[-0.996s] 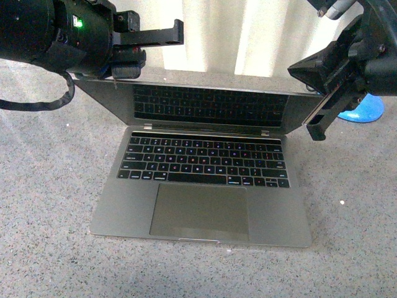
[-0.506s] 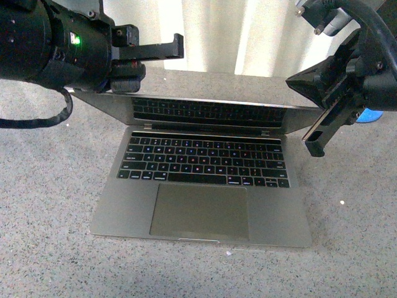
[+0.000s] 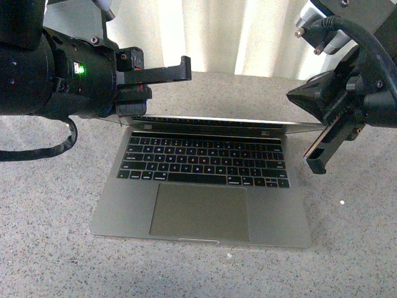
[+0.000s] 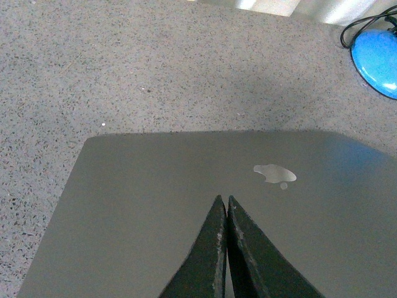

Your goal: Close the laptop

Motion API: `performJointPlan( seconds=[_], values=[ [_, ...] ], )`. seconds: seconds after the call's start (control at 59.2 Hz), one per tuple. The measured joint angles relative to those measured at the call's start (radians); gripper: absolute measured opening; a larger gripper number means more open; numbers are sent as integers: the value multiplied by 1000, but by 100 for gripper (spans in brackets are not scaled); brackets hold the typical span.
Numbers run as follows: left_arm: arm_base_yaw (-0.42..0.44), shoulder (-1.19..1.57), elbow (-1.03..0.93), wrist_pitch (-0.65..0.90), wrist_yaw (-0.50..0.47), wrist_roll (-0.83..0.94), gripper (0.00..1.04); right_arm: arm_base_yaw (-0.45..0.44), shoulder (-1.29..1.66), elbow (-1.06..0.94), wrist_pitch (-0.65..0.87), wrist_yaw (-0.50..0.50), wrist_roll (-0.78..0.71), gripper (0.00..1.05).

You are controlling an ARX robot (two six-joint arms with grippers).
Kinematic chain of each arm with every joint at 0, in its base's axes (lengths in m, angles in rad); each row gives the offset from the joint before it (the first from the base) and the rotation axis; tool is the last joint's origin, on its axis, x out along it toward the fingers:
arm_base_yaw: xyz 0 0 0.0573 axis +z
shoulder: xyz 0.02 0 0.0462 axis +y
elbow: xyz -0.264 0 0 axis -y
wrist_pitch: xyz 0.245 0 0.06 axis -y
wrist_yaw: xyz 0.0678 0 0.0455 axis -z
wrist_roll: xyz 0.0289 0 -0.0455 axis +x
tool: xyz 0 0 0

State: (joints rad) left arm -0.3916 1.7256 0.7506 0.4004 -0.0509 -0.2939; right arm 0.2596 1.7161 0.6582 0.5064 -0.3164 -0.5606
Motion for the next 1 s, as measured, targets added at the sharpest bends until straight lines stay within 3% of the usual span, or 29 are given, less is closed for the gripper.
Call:
performJointPlan(
  seconds=[0.996],
  values=[
    [-74,-18,-142,119,-36,-179,4,25,-2,-59,29,11,0,1]
  ],
)
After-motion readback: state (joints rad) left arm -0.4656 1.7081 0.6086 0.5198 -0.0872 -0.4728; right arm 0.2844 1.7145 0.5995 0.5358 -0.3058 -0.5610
